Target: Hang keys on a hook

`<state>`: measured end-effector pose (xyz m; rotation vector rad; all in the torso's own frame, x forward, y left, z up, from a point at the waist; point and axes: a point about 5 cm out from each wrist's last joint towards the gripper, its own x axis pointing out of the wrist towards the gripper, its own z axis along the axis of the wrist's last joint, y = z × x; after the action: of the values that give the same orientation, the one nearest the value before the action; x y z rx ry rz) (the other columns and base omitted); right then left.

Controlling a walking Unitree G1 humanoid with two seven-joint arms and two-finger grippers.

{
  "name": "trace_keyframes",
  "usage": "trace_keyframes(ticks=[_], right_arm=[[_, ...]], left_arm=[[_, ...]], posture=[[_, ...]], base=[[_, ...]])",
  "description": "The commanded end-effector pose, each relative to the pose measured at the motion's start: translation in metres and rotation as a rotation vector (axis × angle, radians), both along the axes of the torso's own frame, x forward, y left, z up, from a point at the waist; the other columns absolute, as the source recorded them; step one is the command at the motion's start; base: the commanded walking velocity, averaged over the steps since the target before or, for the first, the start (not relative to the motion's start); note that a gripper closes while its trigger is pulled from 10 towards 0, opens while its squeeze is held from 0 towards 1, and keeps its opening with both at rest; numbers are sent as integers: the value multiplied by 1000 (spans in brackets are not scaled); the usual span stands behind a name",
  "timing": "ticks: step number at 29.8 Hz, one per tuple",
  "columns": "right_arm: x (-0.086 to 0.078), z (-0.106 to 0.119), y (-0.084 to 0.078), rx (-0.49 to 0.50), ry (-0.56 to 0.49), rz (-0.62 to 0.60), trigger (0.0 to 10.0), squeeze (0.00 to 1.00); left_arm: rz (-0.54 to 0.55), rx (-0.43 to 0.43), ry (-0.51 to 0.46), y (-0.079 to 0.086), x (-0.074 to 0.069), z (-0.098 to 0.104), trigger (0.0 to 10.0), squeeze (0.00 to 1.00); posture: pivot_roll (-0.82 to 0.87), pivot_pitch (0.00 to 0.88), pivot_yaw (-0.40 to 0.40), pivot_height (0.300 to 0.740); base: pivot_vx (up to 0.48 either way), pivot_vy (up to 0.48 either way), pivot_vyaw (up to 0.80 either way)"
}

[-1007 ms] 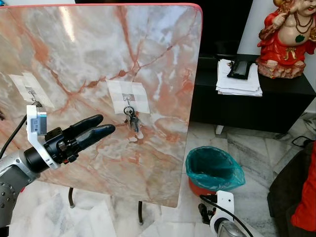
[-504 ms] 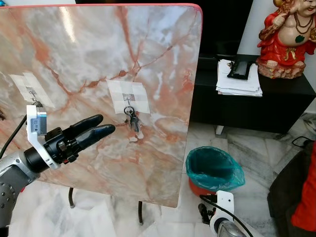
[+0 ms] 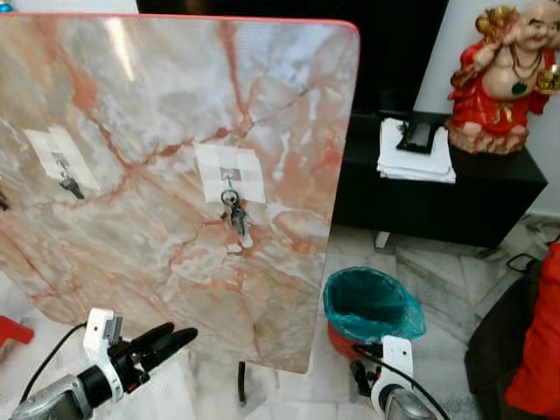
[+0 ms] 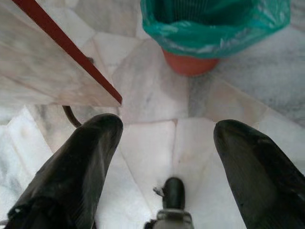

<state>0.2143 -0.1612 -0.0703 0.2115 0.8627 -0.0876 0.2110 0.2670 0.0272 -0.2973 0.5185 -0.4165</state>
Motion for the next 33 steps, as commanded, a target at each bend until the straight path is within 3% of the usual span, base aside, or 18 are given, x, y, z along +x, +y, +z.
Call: trace_keyframes(ticks=[1, 3, 5, 8, 9, 11, 16, 18, 26, 33], right_arm=[[2, 1, 1, -3, 0, 8, 10000, 0], [1, 1, 1, -3, 1, 8, 10000, 0], [1, 0, 1, -1, 6, -2, 10000, 0], [2, 0, 2, -1, 10, -13, 10000, 0], [2, 0, 4, 0, 12, -17, 10000, 0], [2, 1, 5, 2, 12, -17, 10000, 0], [2, 0, 8, 16, 25, -41, 10000, 0], [2, 0, 6, -10, 29, -4, 10000, 0], [1, 0, 2, -12, 40, 3, 10000, 0], [1, 0, 3, -6, 38, 9, 10000, 0]], left_arm=[[74, 125, 71, 1, -1, -21, 10000, 0], [95, 149, 94, 0, -1, -26, 10000, 0], [165, 297, 171, -13, 5, -50, 10000, 0], [230, 318, 204, -23, 11, -59, 10000, 0], [219, 342, 232, -33, 13, -66, 10000, 0], [208, 356, 248, -38, 13, -70, 10000, 0], [206, 395, 344, -55, 2, -87, 10000, 0], [283, 399, 384, -55, -4, -93, 10000, 0], [349, 401, 443, -52, -22, -104, 10000, 0], [292, 490, 462, -53, -29, -108, 10000, 0]], posture=[[12, 0, -11, 740], [12, 0, -11, 740], [26, 0, -6, 740], [22, 0, 0, 740], [10, 0, 11, 740], [2, 0, 15, 740], [-32, 0, 29, 740], [-34, 0, 20, 740], [-27, 0, -3, 740], [-30, 0, -5, 740]], base=[[0, 0, 0], [0, 0, 0], [0, 0, 0], [0, 0, 0], [0, 0, 0], [0, 0, 0], [0, 0, 0], [0, 0, 0], [0, 0, 0], [0, 0, 0]])
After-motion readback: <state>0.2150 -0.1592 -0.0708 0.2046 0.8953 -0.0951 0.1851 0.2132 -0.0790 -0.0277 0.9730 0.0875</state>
